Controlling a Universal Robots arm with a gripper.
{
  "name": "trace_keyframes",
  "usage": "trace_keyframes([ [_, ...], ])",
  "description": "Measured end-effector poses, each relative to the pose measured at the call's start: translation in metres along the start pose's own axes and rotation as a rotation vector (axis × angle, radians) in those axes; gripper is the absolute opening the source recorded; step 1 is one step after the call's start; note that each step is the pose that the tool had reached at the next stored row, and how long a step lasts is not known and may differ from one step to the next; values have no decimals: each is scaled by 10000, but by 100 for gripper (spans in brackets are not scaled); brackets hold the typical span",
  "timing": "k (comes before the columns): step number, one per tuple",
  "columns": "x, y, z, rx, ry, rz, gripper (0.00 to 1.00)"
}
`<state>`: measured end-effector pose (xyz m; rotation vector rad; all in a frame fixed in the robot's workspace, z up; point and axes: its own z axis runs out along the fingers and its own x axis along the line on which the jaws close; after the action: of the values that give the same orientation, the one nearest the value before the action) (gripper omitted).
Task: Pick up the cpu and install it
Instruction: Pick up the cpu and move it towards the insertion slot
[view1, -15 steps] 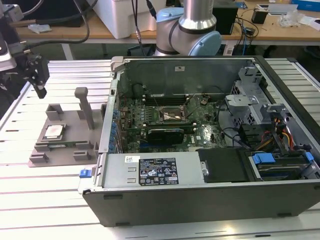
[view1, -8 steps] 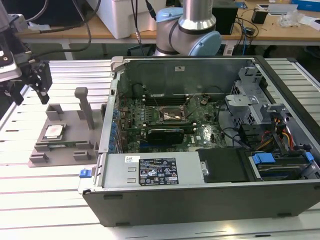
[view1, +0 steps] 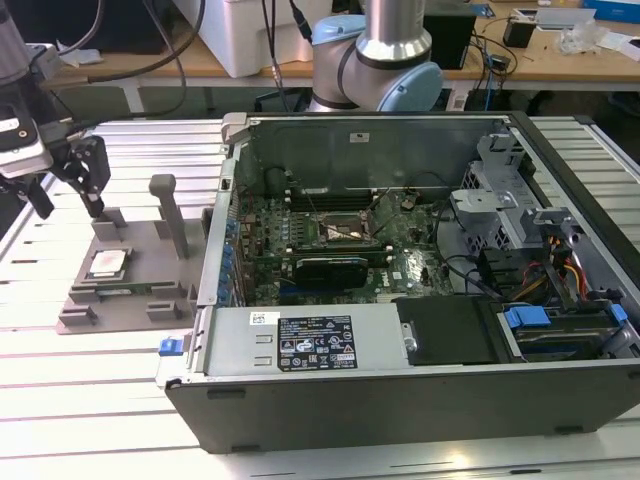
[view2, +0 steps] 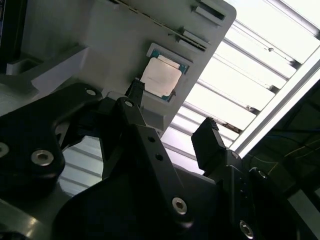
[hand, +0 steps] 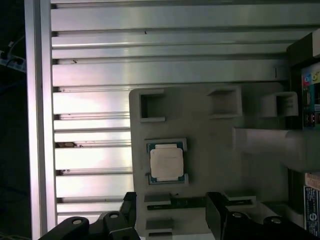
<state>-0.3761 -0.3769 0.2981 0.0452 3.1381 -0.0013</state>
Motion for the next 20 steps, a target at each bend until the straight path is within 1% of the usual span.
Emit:
trace_keyframes([
  [4,0,35,65,-1,-1,-11,66],
  [9,2,84,178,-1,-1,-26,66],
  [11,3,101,242,-1,0,-35,66],
  [14,2,109,301,-1,-1,-42,66],
  [16,3,110,366,-1,4,-48,66],
  [18,4,110,406,-1,6,-50,66],
  [20,1,105,461,-1,9,-58,66],
])
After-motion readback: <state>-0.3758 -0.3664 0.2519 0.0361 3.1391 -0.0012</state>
